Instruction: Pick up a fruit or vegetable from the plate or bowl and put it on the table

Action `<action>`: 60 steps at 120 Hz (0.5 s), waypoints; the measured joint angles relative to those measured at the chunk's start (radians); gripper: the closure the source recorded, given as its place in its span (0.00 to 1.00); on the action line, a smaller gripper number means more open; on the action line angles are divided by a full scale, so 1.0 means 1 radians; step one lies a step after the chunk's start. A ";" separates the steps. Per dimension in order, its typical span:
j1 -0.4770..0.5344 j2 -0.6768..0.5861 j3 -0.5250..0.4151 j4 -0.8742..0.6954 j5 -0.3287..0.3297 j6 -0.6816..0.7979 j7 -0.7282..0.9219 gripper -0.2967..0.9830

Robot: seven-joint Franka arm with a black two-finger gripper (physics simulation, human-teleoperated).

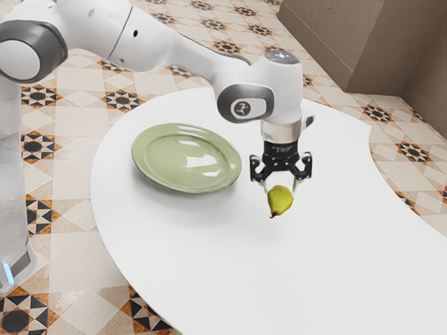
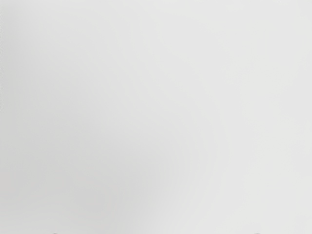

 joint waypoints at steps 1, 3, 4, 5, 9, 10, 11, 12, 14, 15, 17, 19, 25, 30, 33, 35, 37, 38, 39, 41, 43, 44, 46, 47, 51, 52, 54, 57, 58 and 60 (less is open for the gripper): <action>0.001 0.000 0.000 0.000 0.001 0.000 -0.001 0.37; 0.004 0.000 0.000 0.000 0.001 0.000 -0.003 0.35; 0.006 0.001 0.000 0.000 0.002 0.000 -0.005 0.35; 0.007 0.001 0.000 0.000 0.002 0.000 -0.006 0.34; 0.014 0.001 0.000 0.001 0.004 0.001 -0.010 0.32; 0.015 0.001 0.000 0.001 0.004 0.001 -0.011 0.31; 0.017 0.001 0.000 0.001 0.004 0.001 -0.012 0.31; 0.018 0.001 0.000 0.001 0.004 0.001 -0.013 0.30; 0.021 0.001 0.000 0.001 0.005 0.001 -0.015 0.30; 0.023 0.001 0.000 0.001 0.005 0.001 -0.016 0.29; 0.025 0.001 0.000 0.001 0.005 0.001 -0.018 0.29; 0.028 0.001 0.000 0.000 0.006 0.001 -0.020 0.28; 0.017 -0.002 0.020 -0.001 0.006 0.001 -0.025 0.27; 0.001 -0.003 0.046 0.009 0.005 0.001 -0.032 0.26; 0.000 -0.005 0.055 0.026 0.006 -0.005 -0.043 0.25; -0.001 -0.006 0.061 0.053 0.007 -0.021 -0.056 0.25; -0.002 -0.004 0.066 0.102 0.013 -0.050 -0.070 0.25; -0.001 -0.003 0.068 0.126 0.017 -0.066 -0.078 0.25; -0.001 -0.002 0.070 0.155 0.021 -0.084 -0.086 0.25; 0.001 -0.001 0.073 0.204 0.029 -0.121 -0.101 0.25; -0.007 0.000 0.086 0.252 0.037 -0.162 -0.116 0.24; -0.013 -0.001 0.096 0.275 0.040 -0.184 -0.124 0.24; -0.025 -0.002 0.116 0.314 0.044 -0.226 -0.139 0.24; -0.031 -0.003 0.127 0.329 0.046 -0.248 -0.146 0.24; -0.039 -0.009 0.155 0.373 0.053 -0.329 -0.177 0.24; -0.038 -0.011 0.160 0.380 0.055 -0.348 -0.186 0.24; -0.033 -0.019 0.168 0.392 0.056 -0.384 -0.203 0.24; -0.022 -0.031 0.177 0.404 0.055 -0.434 -0.229 0.24; -0.018 -0.036 0.179 0.406 0.055 -0.450 -0.237 0.24; -0.014 -0.046 0.189 0.411 0.053 -0.481 -0.253 0.24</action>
